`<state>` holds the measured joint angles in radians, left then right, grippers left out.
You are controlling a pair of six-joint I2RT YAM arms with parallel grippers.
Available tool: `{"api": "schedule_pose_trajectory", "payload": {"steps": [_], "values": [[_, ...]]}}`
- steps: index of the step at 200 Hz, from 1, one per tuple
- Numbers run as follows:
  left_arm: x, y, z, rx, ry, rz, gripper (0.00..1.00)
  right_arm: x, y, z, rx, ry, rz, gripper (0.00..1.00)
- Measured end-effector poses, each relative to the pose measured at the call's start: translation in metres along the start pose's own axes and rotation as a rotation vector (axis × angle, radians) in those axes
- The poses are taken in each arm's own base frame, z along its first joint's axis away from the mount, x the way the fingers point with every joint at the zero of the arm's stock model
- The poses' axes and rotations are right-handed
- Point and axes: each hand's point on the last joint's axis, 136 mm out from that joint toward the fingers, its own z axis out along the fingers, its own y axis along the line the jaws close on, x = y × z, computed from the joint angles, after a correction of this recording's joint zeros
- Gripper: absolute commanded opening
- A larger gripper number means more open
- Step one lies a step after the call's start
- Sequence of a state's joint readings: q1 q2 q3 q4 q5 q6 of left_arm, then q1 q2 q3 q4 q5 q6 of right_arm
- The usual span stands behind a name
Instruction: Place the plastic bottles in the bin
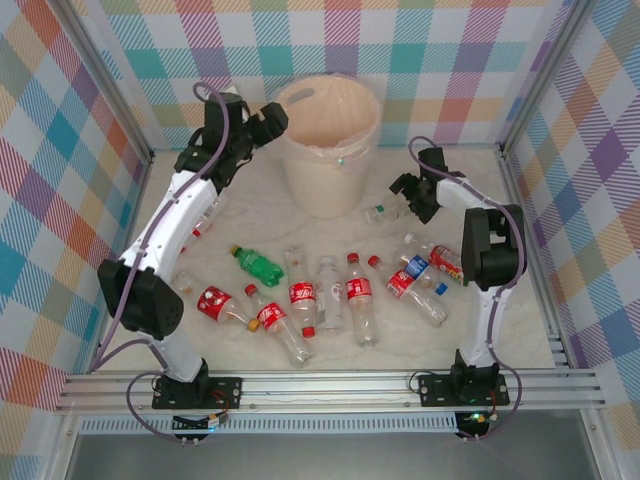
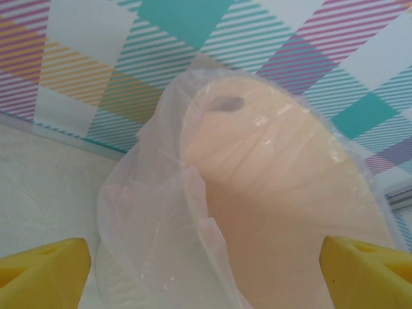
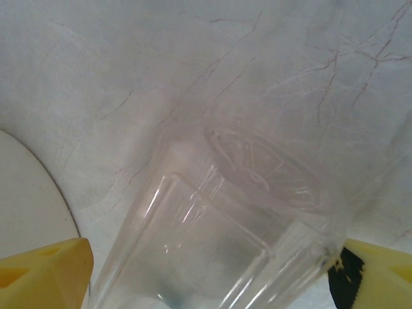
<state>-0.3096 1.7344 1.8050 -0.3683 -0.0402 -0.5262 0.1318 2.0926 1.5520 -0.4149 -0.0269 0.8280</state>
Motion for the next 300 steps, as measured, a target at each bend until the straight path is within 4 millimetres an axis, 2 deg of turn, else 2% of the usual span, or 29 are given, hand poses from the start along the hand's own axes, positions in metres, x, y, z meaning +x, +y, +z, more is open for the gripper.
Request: {"api": "schedule_pose_trajectory", "payload": {"steps": [48, 70, 124, 188, 204, 244, 274, 300], "values": [[0.027, 0.018, 0.029, -0.056, 0.089, 0.025, 0.79, -0.001, -0.002, 0.007, 0.027, 0.012, -0.016, 0.85], [0.037, 0.021, 0.037, -0.061, 0.118, 0.027, 0.69, -0.003, 0.0, 0.009, 0.026, 0.012, -0.031, 0.81], [0.031, 0.013, 0.044, -0.039, 0.122, 0.046, 0.47, -0.003, 0.0, 0.008, 0.029, 0.015, -0.056, 0.74], [0.032, 0.009, 0.048, -0.027, 0.141, 0.061, 0.44, -0.004, 0.001, 0.005, 0.027, 0.013, -0.097, 0.65], [0.033, 0.008, 0.049, -0.019, 0.147, 0.064, 0.4, -0.005, -0.001, 0.0, 0.029, 0.013, -0.106, 0.63], [0.033, 0.003, 0.05, 0.004, 0.153, 0.07, 0.21, -0.015, -0.002, -0.035, 0.006, -0.026, -0.12, 0.61], [0.026, 0.005, 0.048, 0.003, 0.14, 0.066, 0.13, -0.035, 0.003, -0.078, -0.047, -0.094, -0.123, 0.6], [0.024, 0.006, 0.045, 0.001, 0.153, 0.065, 0.1, -0.047, 0.004, -0.118, -0.089, -0.15, -0.13, 0.6]]}}
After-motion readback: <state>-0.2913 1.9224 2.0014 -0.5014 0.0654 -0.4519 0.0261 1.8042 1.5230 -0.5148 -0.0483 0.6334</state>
